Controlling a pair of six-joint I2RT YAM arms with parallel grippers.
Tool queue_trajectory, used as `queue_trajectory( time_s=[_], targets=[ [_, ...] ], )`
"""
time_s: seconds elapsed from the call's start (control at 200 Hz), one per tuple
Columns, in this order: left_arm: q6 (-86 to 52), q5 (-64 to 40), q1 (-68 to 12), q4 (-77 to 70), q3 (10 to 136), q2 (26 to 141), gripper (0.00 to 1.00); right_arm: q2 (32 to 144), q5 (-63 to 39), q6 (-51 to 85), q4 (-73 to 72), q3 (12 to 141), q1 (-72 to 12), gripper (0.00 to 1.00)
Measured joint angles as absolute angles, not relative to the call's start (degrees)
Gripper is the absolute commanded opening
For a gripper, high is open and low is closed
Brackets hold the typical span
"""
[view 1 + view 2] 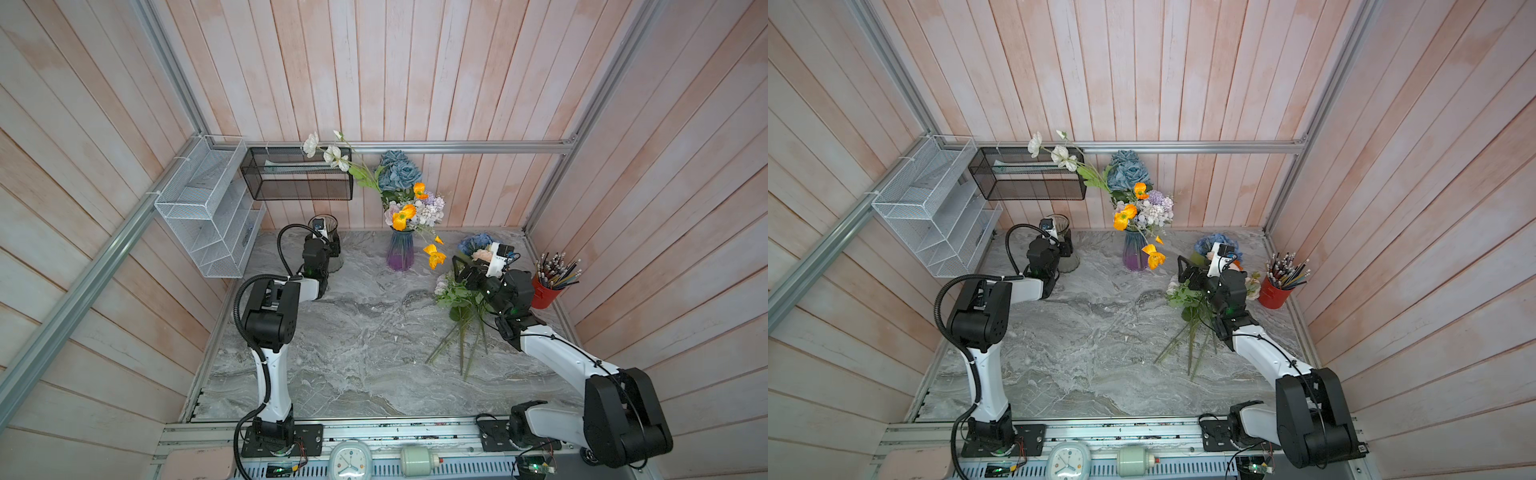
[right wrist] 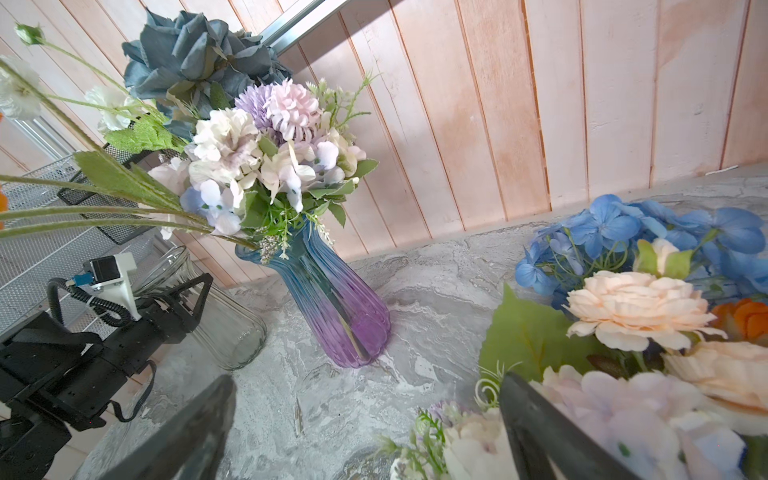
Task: Arrange flowers in a vase
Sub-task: Pick up the vase from the top-left of the table, then place the vase at the center of the table.
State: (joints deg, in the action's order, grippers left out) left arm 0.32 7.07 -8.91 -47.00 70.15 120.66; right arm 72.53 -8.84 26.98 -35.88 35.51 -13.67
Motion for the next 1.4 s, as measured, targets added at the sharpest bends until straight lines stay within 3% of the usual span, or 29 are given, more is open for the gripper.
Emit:
queue_trajectory(
  time_s=[0.075, 0.38, 0.675, 1.17, 1.4],
  targets=[
    [0.51, 6.87, -8.91, -46.94, 70.17, 120.66, 0.00, 72.58, -8.86, 27.00, -35.99, 35.51, -13.67, 0.98],
    [1.17, 7.07, -9.02, -46.50, 68.88, 119.33, 0.00, 73.84, -8.99, 27.73, -36.56, 35.51, -13.67, 0.98],
    [1.45, 9.98, -12.56, -43.53, 60.27, 110.91, 0.00, 72.53, -9.30, 28.10, -37.69, 33.93, -13.67, 0.98],
    [-6.68, 17.21, -32.40, -40.01, 38.61, 89.76, 0.00, 59.99, -1.37, 28.29, -23.75, 32.16, -11.55, 0.98],
    [-8.29, 19.66, -40.38, -37.52, 33.91, 83.74, 0.00, 55.66, 0.84, 27.92, -13.74, 30.72, -8.23, 0.87]
  ],
)
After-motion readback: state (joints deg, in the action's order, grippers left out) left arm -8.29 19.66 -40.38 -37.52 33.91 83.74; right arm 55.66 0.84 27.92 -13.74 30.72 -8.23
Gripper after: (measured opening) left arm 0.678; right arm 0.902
